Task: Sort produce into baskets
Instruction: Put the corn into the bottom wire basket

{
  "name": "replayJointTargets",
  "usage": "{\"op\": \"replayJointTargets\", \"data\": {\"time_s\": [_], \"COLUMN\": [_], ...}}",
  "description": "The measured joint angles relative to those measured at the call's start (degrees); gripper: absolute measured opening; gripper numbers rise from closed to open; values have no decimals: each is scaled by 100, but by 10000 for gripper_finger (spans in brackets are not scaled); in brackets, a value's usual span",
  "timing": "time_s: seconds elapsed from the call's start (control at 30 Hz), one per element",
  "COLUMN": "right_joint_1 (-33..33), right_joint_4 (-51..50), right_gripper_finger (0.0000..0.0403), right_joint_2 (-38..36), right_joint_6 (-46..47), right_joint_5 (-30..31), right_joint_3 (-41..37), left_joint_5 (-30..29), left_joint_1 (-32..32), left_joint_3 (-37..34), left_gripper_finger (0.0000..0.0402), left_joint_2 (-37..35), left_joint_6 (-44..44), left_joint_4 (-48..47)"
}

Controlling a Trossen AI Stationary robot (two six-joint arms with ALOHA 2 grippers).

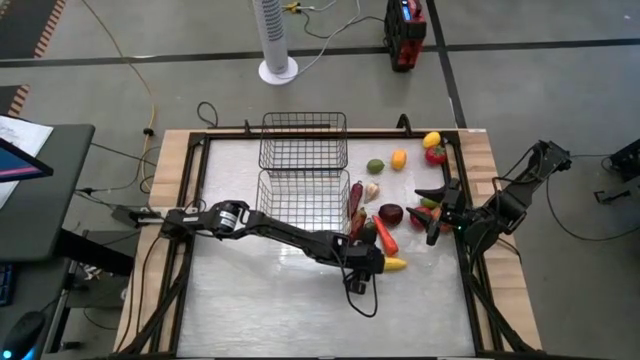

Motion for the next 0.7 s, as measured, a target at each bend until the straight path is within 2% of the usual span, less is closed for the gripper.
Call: {"op": "replayJointTargets", "data": {"time_s": [0.17,0.4,0.53,0.7], "right_joint_1": [14,319,564,957], "right_joint_4": [137,623,810,809], "right_gripper_finger": [299,299,299,299], "right_joint_2": [2,-9,-9,-9], "right_joint_6": [-2,-436,-698,-719], "right_joint_5": [-4,115,638,1462], "right_joint_3": [0,-4,-4,-4], "left_joint_5": [732,863,836,644], "left_joint_1": [140,366,475,649], "left_joint_3": [62,181,181,192], "left_gripper_finger": [117,123,124,125], "left_joint_2": [-93,-539,-906,-1404], "left_joint_6": [-21,231,407,579], "left_joint_4": [-232,-751,-1013,-1772]}}
